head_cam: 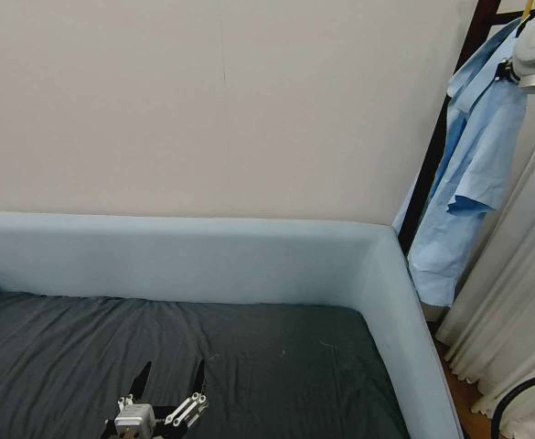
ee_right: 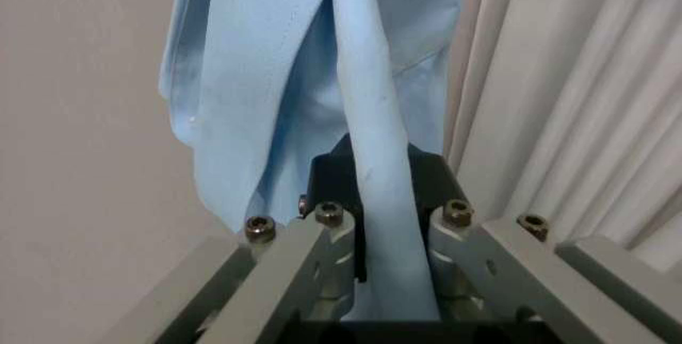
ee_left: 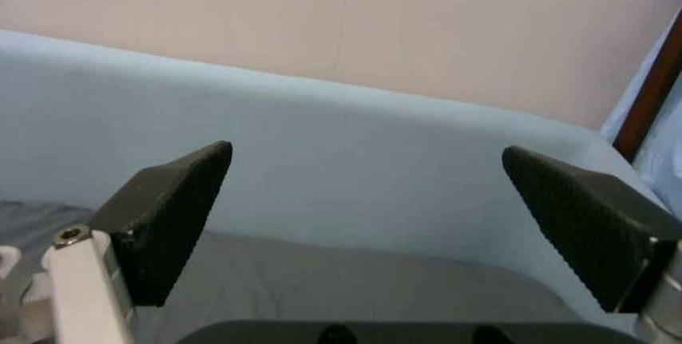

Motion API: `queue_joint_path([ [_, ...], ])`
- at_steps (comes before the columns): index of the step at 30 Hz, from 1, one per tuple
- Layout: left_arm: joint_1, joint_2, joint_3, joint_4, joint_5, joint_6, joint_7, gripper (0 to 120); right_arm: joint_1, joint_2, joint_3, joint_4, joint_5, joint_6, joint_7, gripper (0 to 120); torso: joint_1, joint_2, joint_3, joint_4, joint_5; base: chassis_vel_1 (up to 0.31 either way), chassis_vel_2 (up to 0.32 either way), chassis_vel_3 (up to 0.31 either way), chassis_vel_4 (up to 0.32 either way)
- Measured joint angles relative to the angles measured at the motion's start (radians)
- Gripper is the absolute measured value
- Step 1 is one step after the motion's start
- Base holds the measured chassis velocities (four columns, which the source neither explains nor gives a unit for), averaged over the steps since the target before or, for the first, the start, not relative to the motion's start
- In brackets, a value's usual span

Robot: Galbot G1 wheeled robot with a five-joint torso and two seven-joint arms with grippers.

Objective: Pick up the clothes from the sofa and hang them on the clothes hanger.

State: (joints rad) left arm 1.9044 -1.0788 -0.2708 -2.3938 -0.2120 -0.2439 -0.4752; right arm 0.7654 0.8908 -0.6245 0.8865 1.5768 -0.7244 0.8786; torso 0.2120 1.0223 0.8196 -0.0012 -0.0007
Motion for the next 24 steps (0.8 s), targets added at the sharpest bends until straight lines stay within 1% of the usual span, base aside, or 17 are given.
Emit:
queue_joint_path([
  [1, 0.000, 0.000, -0.003, 0.001, 0.014, -0.005, -0.001, 100, 0.012, 0.019, 0.002, -0.033, 0.015, 0.000, 0.002, 6, 0.000, 0.000, 0.000, -0.0003, 0.0000, 0.000, 0.000, 0.000, 0.000],
  [6, 0.001, 0.008, -0.026, 0.000, 0.028, -0.010, -0.003, 100, 0.029, 0.057, 0.006, -0.100, 0.025, 0.000, -0.003, 6, 0.000, 0.000, 0.000, -0.0001, -0.0003, 0.000, 0.000, 0.000, 0.000],
  [10, 0.002, 0.013, -0.045, -0.008, 0.028, -0.010, -0.004, 100, 0.014, 0.064, 0.025, -0.113, 0.029, -0.001, 0.004, 6, 0.000, 0.000, 0.000, 0.0000, -0.0006, 0.000, 0.000, 0.000, 0.000],
  [12, 0.006, 0.016, -0.055, -0.014, 0.027, -0.010, -0.005, 100, -0.004, 0.061, 0.039, -0.106, 0.041, -0.003, 0.021, 6, 0.000, 0.000, 0.000, -0.0001, 0.0002, 0.000, 0.000, 0.000, 0.000],
  [21, 0.011, 0.013, -0.077, -0.022, 0.024, -0.011, -0.008, 100, -0.046, 0.034, 0.049, -0.049, 0.077, -0.005, 0.064, 4, 0.000, 0.000, 0.000, -0.0001, -0.0003, 0.000, 0.000, 0.000, 0.000],
  [23, 0.014, 0.012, -0.078, -0.023, 0.023, -0.011, -0.009, 100, -0.059, 0.007, 0.041, -0.008, 0.070, -0.006, 0.044, 2, 0.000, 0.000, 0.000, 0.0001, -0.0001, 0.000, 0.000, 0.000, 0.000],
  [24, 0.016, 0.011, -0.079, -0.023, 0.023, -0.011, -0.011, 100, -0.068, -0.013, 0.037, 0.026, 0.045, -0.006, 0.023, 6, 0.000, 0.000, 0.000, -0.0001, 0.0000, 0.000, 0.000, 0.000, 0.000],
])
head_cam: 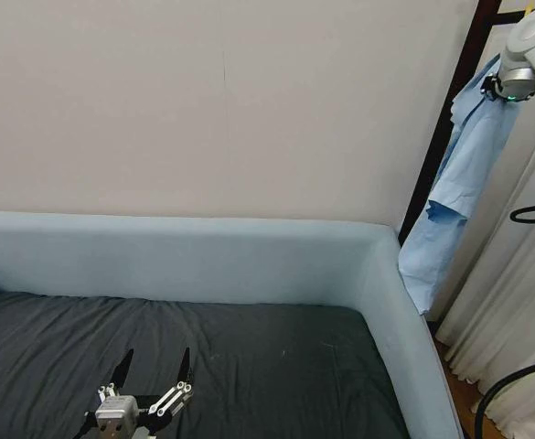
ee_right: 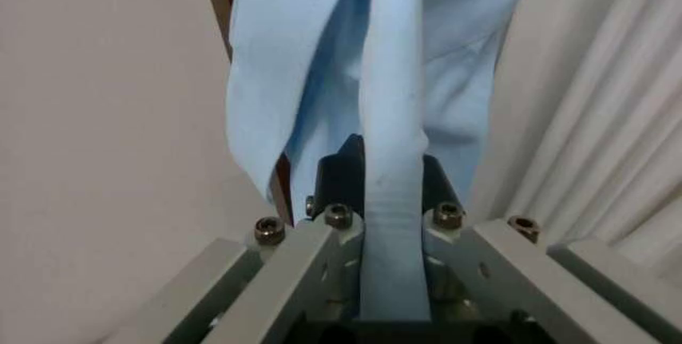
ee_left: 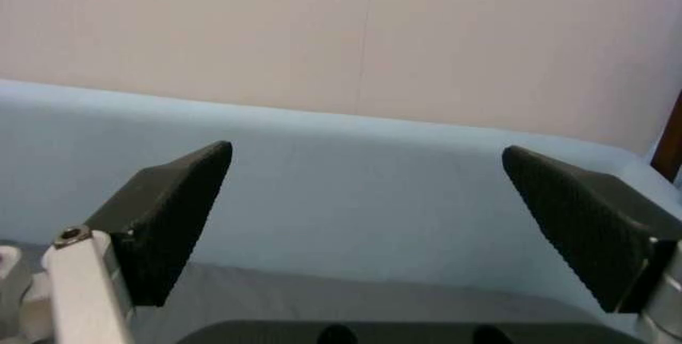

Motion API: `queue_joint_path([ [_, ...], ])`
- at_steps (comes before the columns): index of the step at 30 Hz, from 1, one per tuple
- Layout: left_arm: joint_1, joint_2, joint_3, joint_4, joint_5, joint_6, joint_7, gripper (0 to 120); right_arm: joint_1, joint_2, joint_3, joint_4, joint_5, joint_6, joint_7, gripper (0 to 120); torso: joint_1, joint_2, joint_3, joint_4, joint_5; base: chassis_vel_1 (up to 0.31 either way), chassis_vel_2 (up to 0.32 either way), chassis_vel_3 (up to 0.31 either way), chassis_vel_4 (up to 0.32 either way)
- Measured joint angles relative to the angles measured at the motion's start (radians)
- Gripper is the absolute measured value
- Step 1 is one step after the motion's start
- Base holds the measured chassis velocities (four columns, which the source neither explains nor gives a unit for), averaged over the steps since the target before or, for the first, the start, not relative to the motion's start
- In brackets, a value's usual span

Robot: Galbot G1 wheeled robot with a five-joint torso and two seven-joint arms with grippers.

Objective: Pick up the clothes from the sofa and hang them on the clothes hanger.

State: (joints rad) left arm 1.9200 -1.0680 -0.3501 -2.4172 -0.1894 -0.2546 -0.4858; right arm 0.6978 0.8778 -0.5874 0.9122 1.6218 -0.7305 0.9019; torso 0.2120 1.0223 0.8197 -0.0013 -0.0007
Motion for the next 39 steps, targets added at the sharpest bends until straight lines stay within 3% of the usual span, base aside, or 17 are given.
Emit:
queue_joint_path([
  [6, -0.009, -0.004, -0.011, 0.006, -0.015, 0.005, 0.000, 100, -0.038, -0.108, -0.005, 0.242, -0.095, 0.029, -0.087, 29, 0.000, 0.000, 0.000, -0.0004, 0.0003, 0.000, 0.000, 0.000, 0.000],
  [11, -0.012, -0.010, -0.015, 0.012, -0.016, 0.008, 0.001, 100, -0.050, -0.145, 0.002, 0.359, -0.120, 0.048, -0.101, 41, 0.000, 0.000, 0.000, 0.0002, -0.0003, 0.000, 0.000, 0.000, 0.000],
  [16, -0.010, -0.022, -0.038, 0.028, -0.019, 0.005, 0.002, 100, -0.150, -0.256, 0.092, 0.694, -0.176, 0.179, -0.189, 66, 0.000, 0.000, 0.000, 0.0000, -0.0006, 0.000, 0.000, 0.000, 0.000],
  [17, -0.010, -0.022, -0.038, 0.028, -0.019, 0.005, 0.002, 100, -0.150, -0.256, 0.092, 0.694, -0.176, 0.179, -0.189, 66, 0.000, 0.000, 0.000, 0.0000, -0.0006, 0.000, 0.000, 0.000, 0.000],
  [19, -0.010, -0.031, -0.043, 0.035, -0.020, 0.000, 0.005, 100, -0.256, -0.340, 0.139, 0.860, -0.210, 0.292, -0.269, 77, 0.000, 0.000, 0.000, 0.0001, -0.0002, 0.000, 0.000, 0.000, 0.000],
  [21, -0.010, -0.033, -0.043, 0.038, -0.020, -0.002, 0.008, 100, -0.293, -0.364, 0.156, 0.908, -0.214, 0.321, -0.290, 79, 0.000, 0.000, 0.000, -0.0001, 0.0001, 0.000, 0.000, 0.000, 0.000],
  [24, -0.015, -0.057, -0.038, 0.052, -0.016, -0.005, 0.018, 100, -0.518, -0.455, 0.289, 1.080, -0.243, 0.439, -0.369, 94, 0.000, 0.000, 0.000, -0.0005, -0.0001, 0.000, 0.000, 0.000, 0.000],
  [25, -0.015, -0.057, -0.038, 0.052, -0.016, -0.005, 0.018, 100, -0.518, -0.455, 0.289, 1.080, -0.243, 0.439, -0.369, 94, 0.000, 0.000, 0.000, -0.0005, -0.0001, 0.000, 0.000, 0.000, 0.000],
  [29, -0.020, -0.085, -0.031, 0.072, 0.003, -0.015, 0.027, 100, -0.783, -0.484, 0.381, 1.196, -0.280, 0.505, -0.381, 100, 0.000, 0.000, 0.000, 0.0002, -0.0002, 0.000, 0.000, 0.000, 0.000],
  [30, -0.020, -0.085, -0.031, 0.072, 0.003, -0.015, 0.027, 100, -0.783, -0.484, 0.381, 1.196, -0.280, 0.505, -0.381, 100, 0.000, 0.000, 0.000, 0.0002, -0.0002, 0.000, 0.000, 0.000, 0.000],
  [34, -0.017, -0.104, -0.031, 0.088, 0.026, -0.032, 0.035, 100, -1.185, -0.410, 0.620, 1.244, -0.405, 0.520, -0.389, 100, 0.000, 0.000, 0.000, 0.0004, -0.0004, 0.000, 0.000, 0.000, 0.000],
  [35, -0.017, -0.104, -0.031, 0.088, 0.026, -0.032, 0.035, 100, -1.185, -0.410, 0.620, 1.244, -0.405, 0.520, -0.389, 100, 0.000, 0.000, 0.000, 0.0004, -0.0004, 0.000, 0.000, 0.000, 0.000],
  [39, -0.011, -0.117, -0.041, 0.094, 0.027, -0.044, 0.042, 100, -1.614, -0.305, 0.872, 1.244, -0.601, 0.554, -0.449, 100, 0.000, 0.000, 0.000, 0.0000, 0.0001, 0.000, 0.000, 0.000, 0.000],
])
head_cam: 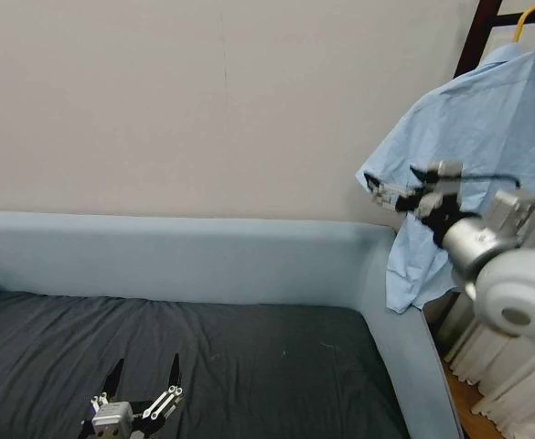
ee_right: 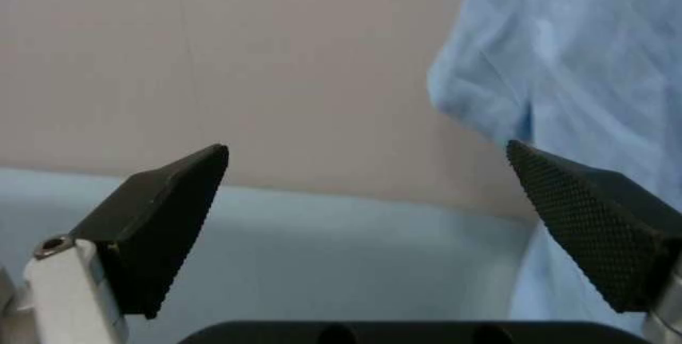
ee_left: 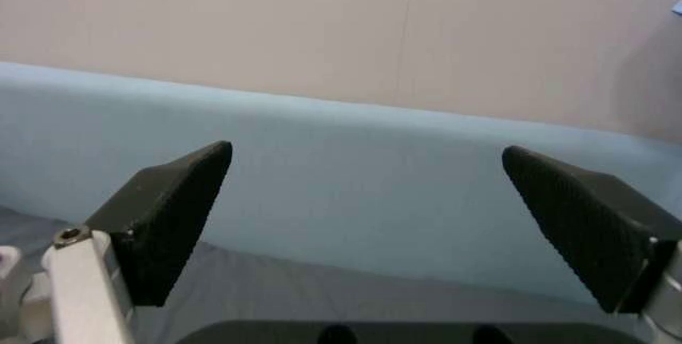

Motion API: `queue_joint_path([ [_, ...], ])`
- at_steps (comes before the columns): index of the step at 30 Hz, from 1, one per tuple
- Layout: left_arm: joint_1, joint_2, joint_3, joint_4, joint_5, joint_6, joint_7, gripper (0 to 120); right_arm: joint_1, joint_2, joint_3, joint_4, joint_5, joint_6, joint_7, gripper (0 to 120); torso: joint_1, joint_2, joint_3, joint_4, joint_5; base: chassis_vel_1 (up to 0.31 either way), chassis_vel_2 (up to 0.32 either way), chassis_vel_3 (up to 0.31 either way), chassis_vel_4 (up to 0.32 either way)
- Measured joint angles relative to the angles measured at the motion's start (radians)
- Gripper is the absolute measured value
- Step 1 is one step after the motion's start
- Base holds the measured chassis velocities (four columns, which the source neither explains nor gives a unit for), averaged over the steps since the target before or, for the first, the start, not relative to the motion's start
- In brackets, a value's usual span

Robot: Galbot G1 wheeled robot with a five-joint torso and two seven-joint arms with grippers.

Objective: Pick up the clothes from the sofa and hang them on the clothes hanger.

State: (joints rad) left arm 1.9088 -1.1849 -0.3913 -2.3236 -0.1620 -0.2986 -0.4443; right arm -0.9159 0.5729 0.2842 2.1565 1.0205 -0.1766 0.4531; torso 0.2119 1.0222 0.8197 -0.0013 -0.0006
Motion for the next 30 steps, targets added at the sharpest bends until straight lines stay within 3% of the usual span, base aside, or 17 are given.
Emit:
queue_joint_path([
  [1, 0.000, 0.000, 0.000, 0.000, 0.000, 0.000, 0.000, 100, 0.000, 0.000, 0.000, 0.000, 0.000, 0.000, 0.000, 100, 0.000, 0.000, 0.000, 0.0000, 0.0000, 0.000, 0.000, 0.000, 0.000],
  [4, 0.001, -0.008, -0.017, 0.007, 0.004, -0.014, 0.002, 100, -0.254, 0.097, 0.178, 0.034, -0.148, 0.014, -0.051, 100, 0.000, 0.000, 0.000, -0.0001, -0.0005, 0.000, 0.000, 0.000, 0.000],
  [5, 0.001, -0.008, -0.017, 0.007, 0.004, -0.014, 0.002, 100, -0.254, 0.097, 0.178, 0.034, -0.148, 0.014, -0.051, 100, 0.000, 0.000, 0.000, -0.0001, -0.0005, 0.000, 0.000, 0.000, 0.000],
  [6, 0.006, -0.008, -0.025, 0.013, 0.007, -0.029, 0.007, 100, -0.379, 0.165, 0.256, 0.056, -0.274, 0.034, -0.097, 100, 0.000, 0.000, 0.000, -0.0005, -0.0002, 0.000, 0.000, 0.000, 0.000],
  [9, 0.005, -0.005, -0.036, 0.031, 0.011, -0.049, 0.013, 100, -0.613, 0.337, 0.364, 0.128, -0.472, 0.106, -0.214, 100, 0.000, 0.000, 0.000, 0.0000, -0.0002, 0.000, 0.000, 0.000, 0.000],
  [10, 0.005, -0.005, -0.036, 0.031, 0.011, -0.049, 0.013, 100, -0.613, 0.337, 0.364, 0.128, -0.472, 0.106, -0.214, 100, 0.000, 0.000, 0.000, 0.0000, -0.0002, 0.000, 0.000, 0.000, 0.000],
  [14, -0.005, 0.000, -0.033, 0.058, 0.027, -0.053, 0.002, 100, -0.865, 0.571, 0.427, 0.159, -0.731, 0.292, -0.343, 100, 0.000, 0.000, 0.000, -0.0005, -0.0007, 0.000, 0.000, 0.000, 0.000],
  [24, -0.032, 0.004, -0.011, 0.106, 0.043, -0.088, 0.008, 100, -0.976, 0.741, 0.384, 0.190, -0.905, 0.401, -0.369, 100, 0.000, 0.000, 0.000, 0.0001, -0.0006, 0.000, 0.000, 0.000, 0.000],
  [30, -0.030, 0.008, -0.001, 0.111, 0.052, -0.101, 0.008, 100, -0.995, 0.763, 0.377, 0.199, -0.919, 0.418, -0.365, 100, 0.000, 0.000, 0.000, 0.0001, -0.0004, 0.000, 0.000, 0.000, 0.000],
])
